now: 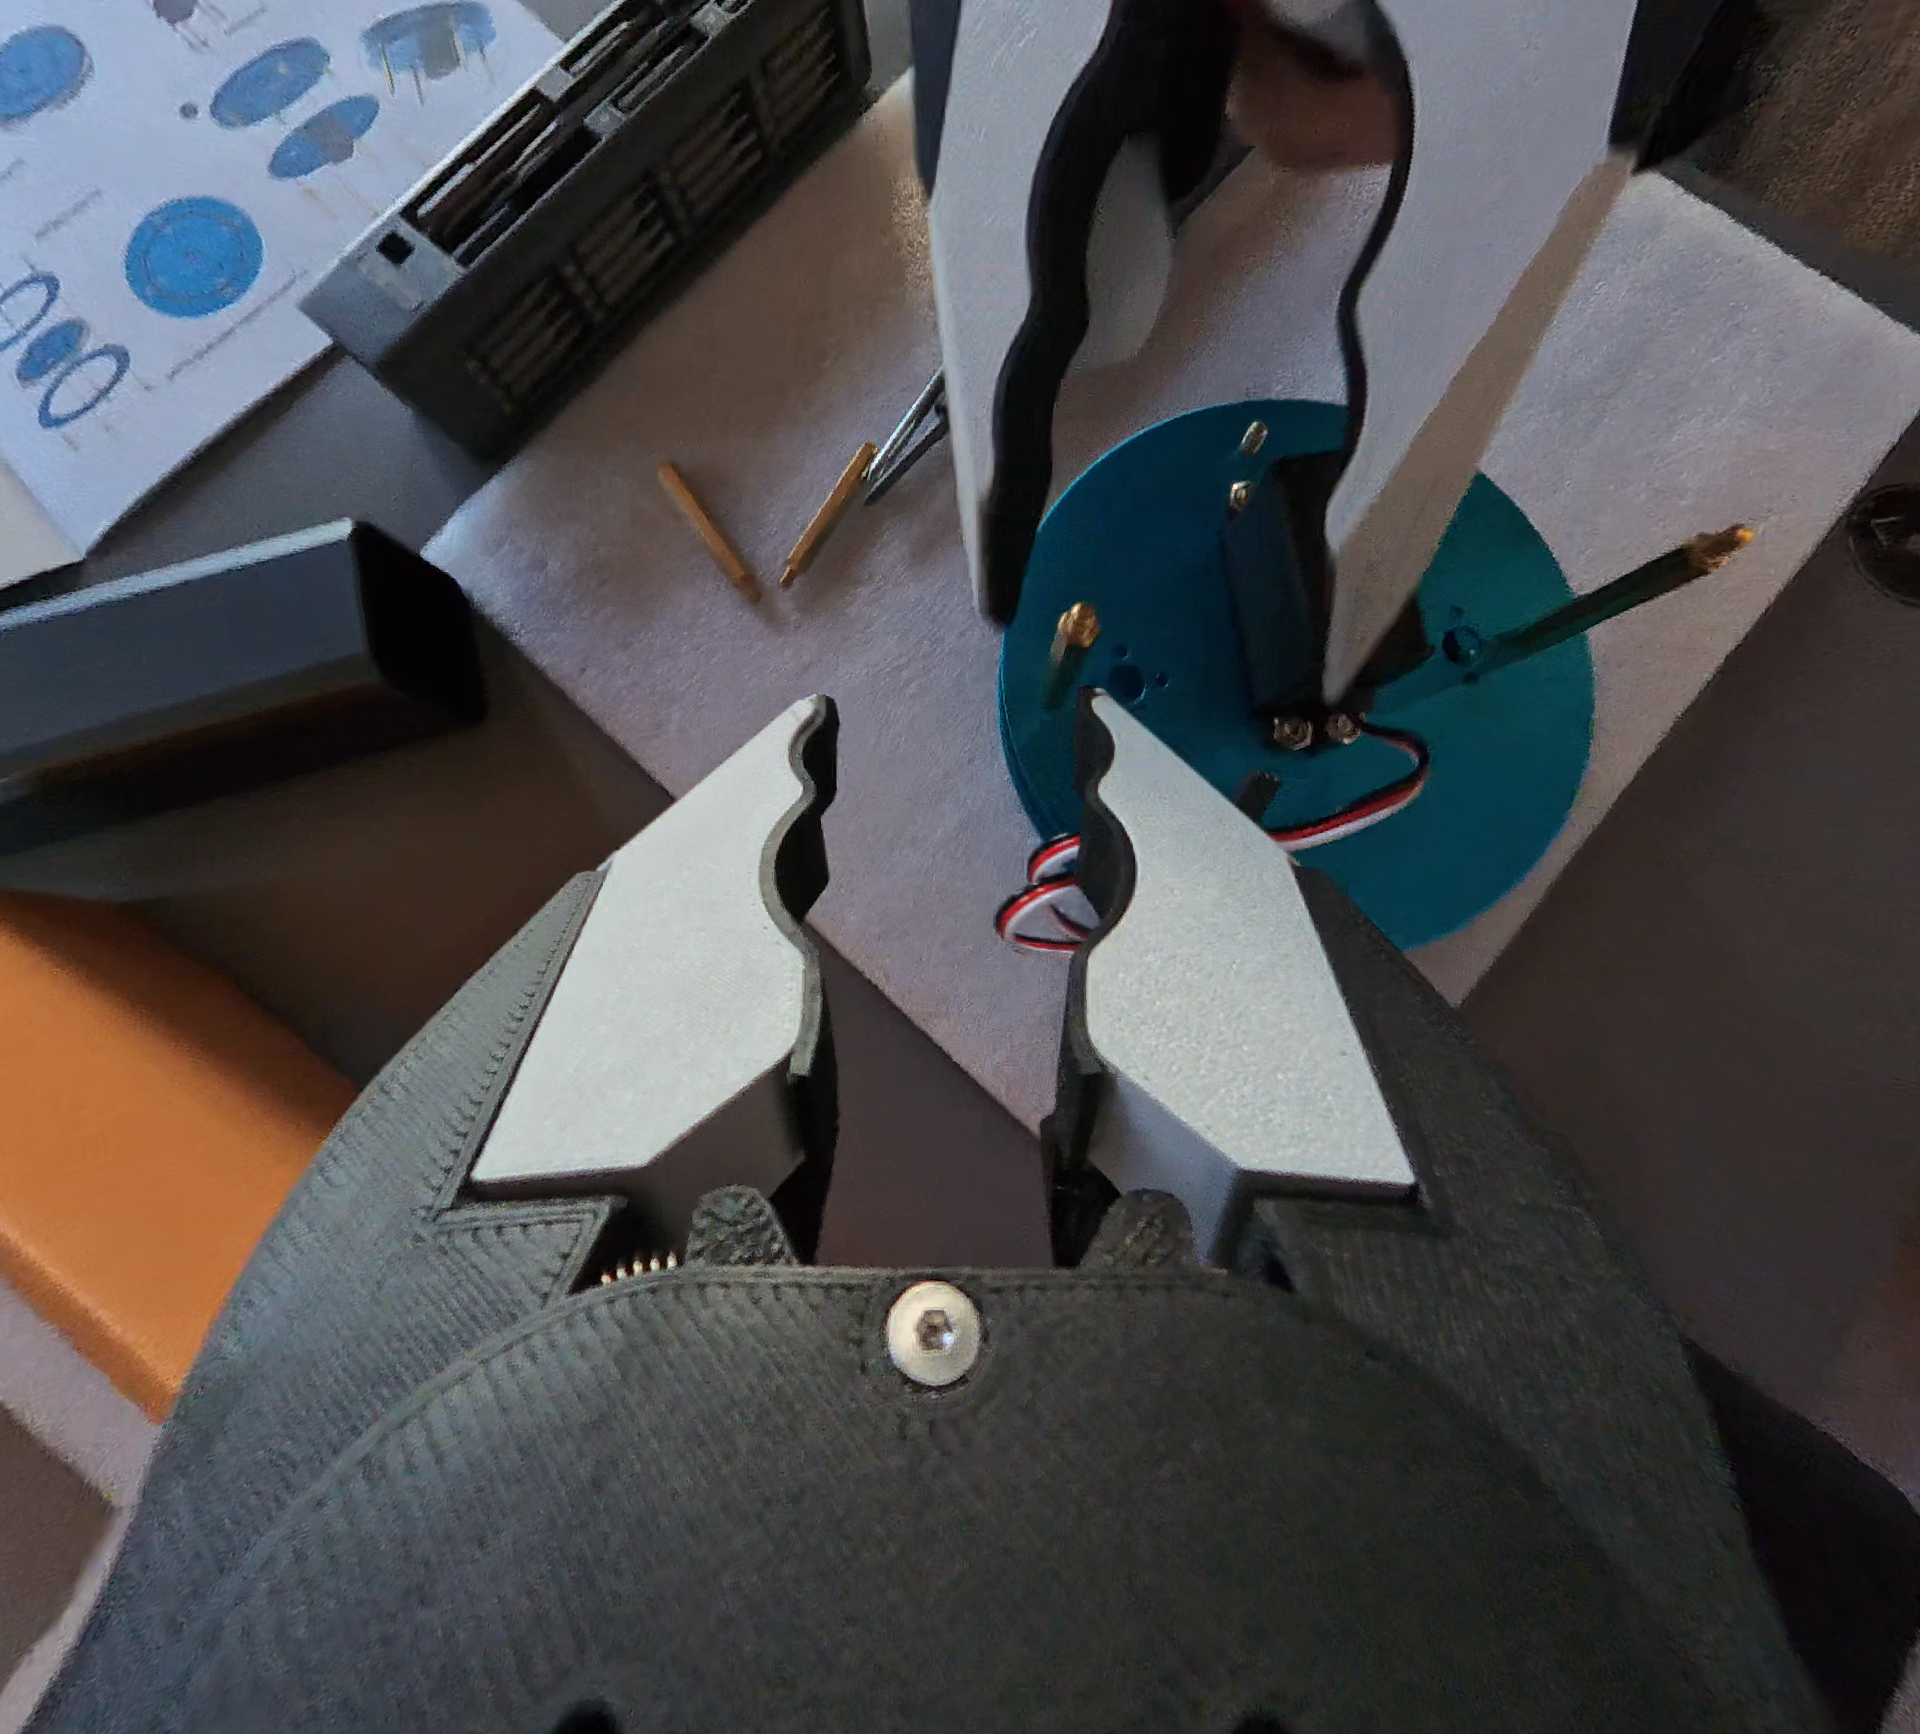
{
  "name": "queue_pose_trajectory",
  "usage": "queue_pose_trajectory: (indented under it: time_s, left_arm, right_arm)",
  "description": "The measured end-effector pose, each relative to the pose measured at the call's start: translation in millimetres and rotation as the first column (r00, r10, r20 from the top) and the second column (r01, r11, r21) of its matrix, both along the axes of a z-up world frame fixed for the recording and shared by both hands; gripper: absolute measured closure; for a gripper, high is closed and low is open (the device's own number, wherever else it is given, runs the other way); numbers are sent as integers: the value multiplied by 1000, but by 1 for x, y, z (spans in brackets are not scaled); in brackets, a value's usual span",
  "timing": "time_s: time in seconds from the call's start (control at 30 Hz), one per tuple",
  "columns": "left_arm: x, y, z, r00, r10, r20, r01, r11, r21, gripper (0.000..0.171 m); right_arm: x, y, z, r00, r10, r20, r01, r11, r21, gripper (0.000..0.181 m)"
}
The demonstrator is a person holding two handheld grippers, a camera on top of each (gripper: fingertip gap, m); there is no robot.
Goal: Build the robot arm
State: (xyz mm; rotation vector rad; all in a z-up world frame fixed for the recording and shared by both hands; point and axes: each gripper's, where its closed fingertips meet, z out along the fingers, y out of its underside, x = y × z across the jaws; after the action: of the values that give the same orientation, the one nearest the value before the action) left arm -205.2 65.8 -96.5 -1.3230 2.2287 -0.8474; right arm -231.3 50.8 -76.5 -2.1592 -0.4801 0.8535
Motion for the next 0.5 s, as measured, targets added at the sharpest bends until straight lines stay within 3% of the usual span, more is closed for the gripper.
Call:
queue_pose_trajectory:
  time_s: [0.1, 0.17, 0.23, 0.33, 0.43, 0.5]
  left_arm:
    - [5, 2, -4, 1000, 17, -12, -17, 1000, 25, 122]
    - [1, 9, -5, 999, 39, -27, -38, 999, 30, 119]
    - [-2, 23, -5, 998, 65, -3, -65, 994, 88, 134]
    - [-2, 0, 1, 1000, 0, -9, 0, 1000, -1, 125]
    - [7, -1, -3, 1000, -3, -2, 3, 997, 82, 122]
    - [6, 2, -5, 1000, 4, -20, -3, 997, 77, 119]
  right_arm:
    - [-7, -3, -8, 999, 28, 22, -27, 999, -38, 125]
    - [-2, -12, -7, 1000, 22, 22, -21, 998, -58, 133]
    - [3, -14, -3, 1000, 3, 10, -3, 999, -41, 140]
    - [7, -2, -2, 999, -33, 2, 33, 999, -3, 130]
    - [-9, -3, -4, 999, 32, -37, -33, 999, -33, 127]
    - [-6, -6, -5, 1000, 14, -20, -15, 999, -44, 127]
